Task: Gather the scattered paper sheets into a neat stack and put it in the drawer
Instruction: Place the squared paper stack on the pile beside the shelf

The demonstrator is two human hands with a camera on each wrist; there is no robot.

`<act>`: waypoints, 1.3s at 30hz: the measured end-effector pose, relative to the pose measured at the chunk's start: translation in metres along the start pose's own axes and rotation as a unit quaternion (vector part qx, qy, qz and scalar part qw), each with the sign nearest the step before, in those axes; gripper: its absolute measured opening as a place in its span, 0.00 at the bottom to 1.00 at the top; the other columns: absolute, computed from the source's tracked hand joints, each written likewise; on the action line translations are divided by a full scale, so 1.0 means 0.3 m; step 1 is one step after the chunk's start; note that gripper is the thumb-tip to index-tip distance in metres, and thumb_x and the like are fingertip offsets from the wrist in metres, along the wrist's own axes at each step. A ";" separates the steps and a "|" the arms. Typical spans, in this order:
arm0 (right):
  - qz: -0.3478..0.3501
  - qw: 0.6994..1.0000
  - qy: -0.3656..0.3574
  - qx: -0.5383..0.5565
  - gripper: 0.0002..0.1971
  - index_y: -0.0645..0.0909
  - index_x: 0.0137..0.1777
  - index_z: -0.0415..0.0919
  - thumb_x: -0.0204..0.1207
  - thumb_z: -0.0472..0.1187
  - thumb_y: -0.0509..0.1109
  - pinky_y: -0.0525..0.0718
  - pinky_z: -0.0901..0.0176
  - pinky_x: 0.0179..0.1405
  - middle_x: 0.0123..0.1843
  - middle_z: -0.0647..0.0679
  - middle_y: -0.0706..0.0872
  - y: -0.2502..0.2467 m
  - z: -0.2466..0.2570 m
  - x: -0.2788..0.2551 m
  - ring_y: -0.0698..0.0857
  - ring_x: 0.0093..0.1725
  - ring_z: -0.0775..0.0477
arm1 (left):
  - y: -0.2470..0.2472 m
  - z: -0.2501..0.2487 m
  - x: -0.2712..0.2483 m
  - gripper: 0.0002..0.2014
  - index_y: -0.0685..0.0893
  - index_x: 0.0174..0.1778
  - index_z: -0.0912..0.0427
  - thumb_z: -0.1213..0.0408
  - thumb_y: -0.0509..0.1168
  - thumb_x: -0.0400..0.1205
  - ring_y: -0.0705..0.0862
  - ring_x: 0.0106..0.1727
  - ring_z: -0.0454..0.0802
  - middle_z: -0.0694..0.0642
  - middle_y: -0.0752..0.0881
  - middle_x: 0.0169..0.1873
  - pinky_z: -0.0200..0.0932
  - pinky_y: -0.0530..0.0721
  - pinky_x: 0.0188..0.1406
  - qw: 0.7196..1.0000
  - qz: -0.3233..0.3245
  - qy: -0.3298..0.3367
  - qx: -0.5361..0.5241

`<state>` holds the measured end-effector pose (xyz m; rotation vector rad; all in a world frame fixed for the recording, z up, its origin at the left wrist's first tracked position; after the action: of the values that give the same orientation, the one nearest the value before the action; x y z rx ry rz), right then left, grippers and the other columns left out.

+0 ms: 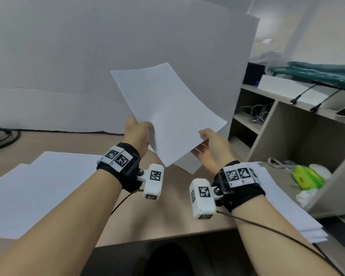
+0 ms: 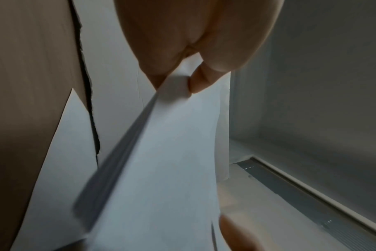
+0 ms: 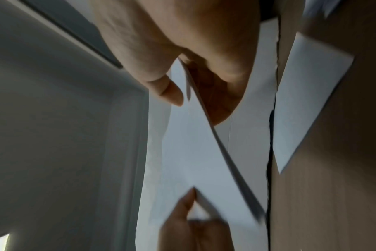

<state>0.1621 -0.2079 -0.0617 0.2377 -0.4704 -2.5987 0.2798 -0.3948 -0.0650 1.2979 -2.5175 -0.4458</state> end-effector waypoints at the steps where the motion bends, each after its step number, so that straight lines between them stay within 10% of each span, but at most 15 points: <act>1: -0.023 1.000 -0.007 0.009 0.05 0.81 0.52 0.36 0.79 0.31 0.68 0.86 0.47 0.45 0.47 0.38 0.86 -0.069 0.029 0.004 0.86 0.45 0.39 | 0.021 0.015 -0.010 0.25 0.81 0.67 0.56 0.83 0.58 0.79 0.89 0.59 0.56 0.53 0.90 0.57 0.55 0.88 0.61 1.000 0.007 -0.012 -0.002; 10: -0.170 0.974 -0.059 -0.140 0.07 0.80 0.47 0.34 0.78 0.24 0.63 0.83 0.60 0.24 0.47 0.34 0.86 -0.606 0.205 -0.047 0.87 0.32 0.43 | 0.333 0.205 -0.176 0.09 0.83 0.54 0.69 0.81 0.60 0.85 0.92 0.46 0.59 0.64 0.89 0.51 0.48 0.92 0.38 0.971 0.178 -0.162 0.005; 17: -0.274 0.955 -0.018 -0.108 0.15 0.74 0.66 0.30 0.82 0.22 0.59 0.86 0.62 0.24 0.57 0.35 0.77 -1.020 0.143 -0.089 0.85 0.34 0.45 | 0.335 0.350 -0.191 0.07 0.77 0.42 0.68 0.77 0.60 0.86 0.84 0.43 0.60 0.65 0.81 0.45 0.51 0.87 0.47 0.965 0.109 -0.199 0.133; 22: -0.356 0.922 0.060 -0.142 0.09 0.78 0.58 0.30 0.80 0.23 0.63 0.80 0.61 0.14 0.48 0.30 0.83 -1.211 0.040 -0.165 0.81 0.33 0.39 | 0.265 0.479 -0.148 0.10 0.73 0.48 0.62 0.69 0.70 0.81 0.85 0.54 0.62 0.63 0.82 0.52 0.50 0.83 0.52 0.848 0.140 -0.130 0.495; 28: -0.374 0.824 0.113 -0.410 0.12 0.81 0.55 0.25 0.74 0.31 0.67 0.89 0.49 0.37 0.43 0.32 0.87 -1.279 0.069 -0.139 0.88 0.39 0.34 | 0.267 0.567 -0.044 0.33 0.72 0.78 0.67 0.61 0.74 0.77 0.85 0.57 0.60 0.61 0.84 0.59 0.52 0.85 0.62 0.777 0.203 -0.140 0.579; 34: -0.398 0.669 0.167 -0.605 0.14 0.77 0.55 0.38 0.72 0.43 0.70 0.71 0.41 0.69 0.71 0.34 0.67 -1.177 0.141 -0.170 0.69 0.68 0.30 | 0.342 0.513 -0.011 0.34 0.67 0.83 0.65 0.56 0.71 0.83 0.73 0.78 0.62 0.61 0.71 0.81 0.52 0.73 0.73 0.723 0.213 -0.109 0.648; 39: -0.310 0.702 0.039 -0.640 0.10 0.79 0.49 0.37 0.74 0.43 0.66 0.79 0.48 0.56 0.55 0.37 0.82 -1.000 0.166 -0.044 0.80 0.60 0.32 | 0.413 0.552 0.018 0.36 0.63 0.86 0.58 0.51 0.67 0.85 0.74 0.79 0.59 0.59 0.71 0.82 0.47 0.73 0.74 0.684 0.262 -0.092 0.675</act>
<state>0.0317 0.0598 -0.1254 -0.0136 1.7160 -2.7783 0.1232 -0.3070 -0.1676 0.5906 -3.1189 1.7913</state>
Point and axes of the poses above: each hand's wrist, its own x-axis towards the middle knuckle, its own y-axis out of the palm, z = x × y, the point moved 7 cm from there along x, towards the middle knuckle
